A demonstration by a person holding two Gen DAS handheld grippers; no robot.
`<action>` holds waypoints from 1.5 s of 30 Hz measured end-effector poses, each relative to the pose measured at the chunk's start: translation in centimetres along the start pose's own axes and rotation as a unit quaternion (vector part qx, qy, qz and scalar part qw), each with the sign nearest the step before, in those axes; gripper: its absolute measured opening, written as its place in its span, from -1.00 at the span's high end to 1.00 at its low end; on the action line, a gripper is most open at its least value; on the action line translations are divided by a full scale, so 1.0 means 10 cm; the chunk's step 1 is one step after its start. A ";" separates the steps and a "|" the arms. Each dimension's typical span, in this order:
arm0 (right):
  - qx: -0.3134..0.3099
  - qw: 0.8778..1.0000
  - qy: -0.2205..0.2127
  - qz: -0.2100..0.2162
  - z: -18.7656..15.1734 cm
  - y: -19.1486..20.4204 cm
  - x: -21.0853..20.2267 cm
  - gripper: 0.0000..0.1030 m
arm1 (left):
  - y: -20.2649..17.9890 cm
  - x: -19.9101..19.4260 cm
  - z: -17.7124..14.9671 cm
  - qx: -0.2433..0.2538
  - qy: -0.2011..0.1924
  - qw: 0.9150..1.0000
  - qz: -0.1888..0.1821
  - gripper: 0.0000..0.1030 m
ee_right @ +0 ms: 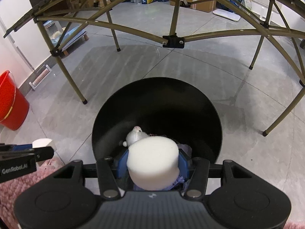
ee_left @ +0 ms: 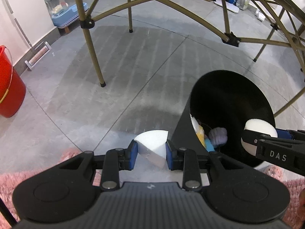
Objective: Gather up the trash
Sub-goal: 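Lower the right tool into the bin and open it to drop the foam cylinder, then move the right tool aside while the left tool lowers the foam wedge into the bin and opens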
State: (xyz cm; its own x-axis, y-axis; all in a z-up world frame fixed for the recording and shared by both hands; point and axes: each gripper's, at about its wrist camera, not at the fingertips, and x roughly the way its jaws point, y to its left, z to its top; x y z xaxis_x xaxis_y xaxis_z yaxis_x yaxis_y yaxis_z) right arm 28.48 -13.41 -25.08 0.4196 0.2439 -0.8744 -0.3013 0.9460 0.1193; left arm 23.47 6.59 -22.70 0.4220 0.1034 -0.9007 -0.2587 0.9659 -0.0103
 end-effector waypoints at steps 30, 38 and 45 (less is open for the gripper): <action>0.030 0.999 -0.009 -0.024 0.31 -0.09 0.20 -1.00 | -0.01 0.02 0.17 -0.004 -0.009 1.000 -0.002 0.41; 0.044 0.998 -0.023 -0.033 0.29 -0.30 0.05 -1.00 | -0.28 0.01 0.22 0.022 -0.011 1.000 -0.013 0.41; 0.083 0.994 -0.049 -0.048 0.27 -0.68 -0.15 -1.00 | -0.65 0.05 0.28 0.054 -0.013 0.998 -0.023 0.41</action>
State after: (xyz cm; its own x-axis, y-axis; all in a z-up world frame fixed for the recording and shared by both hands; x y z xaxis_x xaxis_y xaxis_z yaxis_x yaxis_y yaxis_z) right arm 32.22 -19.62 -23.31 0.5232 0.1621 -0.8366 -0.1130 0.9863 0.1205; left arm 27.74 1.00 -21.86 0.4534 0.0628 -0.8891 -0.1443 0.9895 -0.0037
